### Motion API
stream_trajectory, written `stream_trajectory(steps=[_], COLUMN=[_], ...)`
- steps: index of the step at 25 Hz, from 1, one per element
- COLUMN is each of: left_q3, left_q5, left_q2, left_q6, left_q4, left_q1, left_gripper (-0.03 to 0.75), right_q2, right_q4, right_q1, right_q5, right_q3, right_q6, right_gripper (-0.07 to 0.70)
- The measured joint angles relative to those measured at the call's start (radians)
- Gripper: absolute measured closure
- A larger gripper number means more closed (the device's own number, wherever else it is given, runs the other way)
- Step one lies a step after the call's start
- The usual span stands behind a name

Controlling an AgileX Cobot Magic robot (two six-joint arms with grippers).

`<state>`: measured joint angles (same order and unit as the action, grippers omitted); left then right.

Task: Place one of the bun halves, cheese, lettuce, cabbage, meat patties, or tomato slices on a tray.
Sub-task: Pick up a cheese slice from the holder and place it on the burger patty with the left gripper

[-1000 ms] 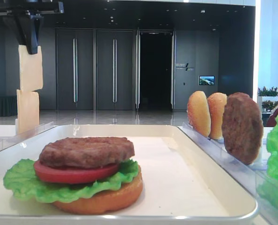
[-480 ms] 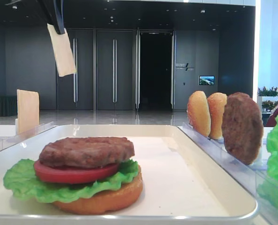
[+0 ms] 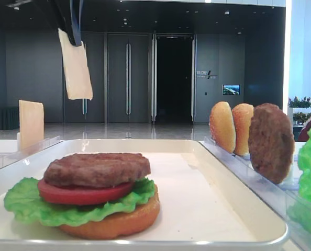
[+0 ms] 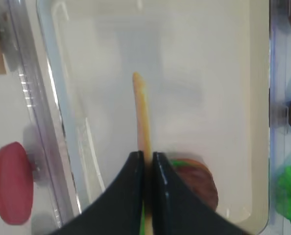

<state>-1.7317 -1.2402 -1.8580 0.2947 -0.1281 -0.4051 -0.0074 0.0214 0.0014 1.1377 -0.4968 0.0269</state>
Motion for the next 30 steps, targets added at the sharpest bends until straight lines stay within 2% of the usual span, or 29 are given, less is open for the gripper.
stream_trajectory(steps=[10,12,20,27,30], left_q3=[0.209,0.254,0.45,0.593,0.638], left_q5=[0.001,0.015,0.208,0.429,0.501], left_q2=[0.162,0.194,0.268,0.277,0.277], left_q6=[0.113,0.129,0.176,0.193,0.195], left_q4=[0.039,0.036,-0.041,-0.121,-0.152], left_q1=[-0.126,-0.152,-0.247,-0.323,-0.341], left_gripper=[0.696,0.696,0.696,0.696,0.696], right_q2=[0.0,0.0,0.0,0.0,0.0], right_q4=[0.0,0.0,0.0,0.0,0.0], right_q1=[0.0,0.0,0.0,0.0,0.0], right_q5=[0.0,0.0,0.0,0.0,0.0], right_q3=[0.0,0.0,0.0,0.0,0.0], right_q6=[0.0,0.0,0.0,0.0,0.0], right_gripper=[0.22,0.22,0.22,0.22,0.22])
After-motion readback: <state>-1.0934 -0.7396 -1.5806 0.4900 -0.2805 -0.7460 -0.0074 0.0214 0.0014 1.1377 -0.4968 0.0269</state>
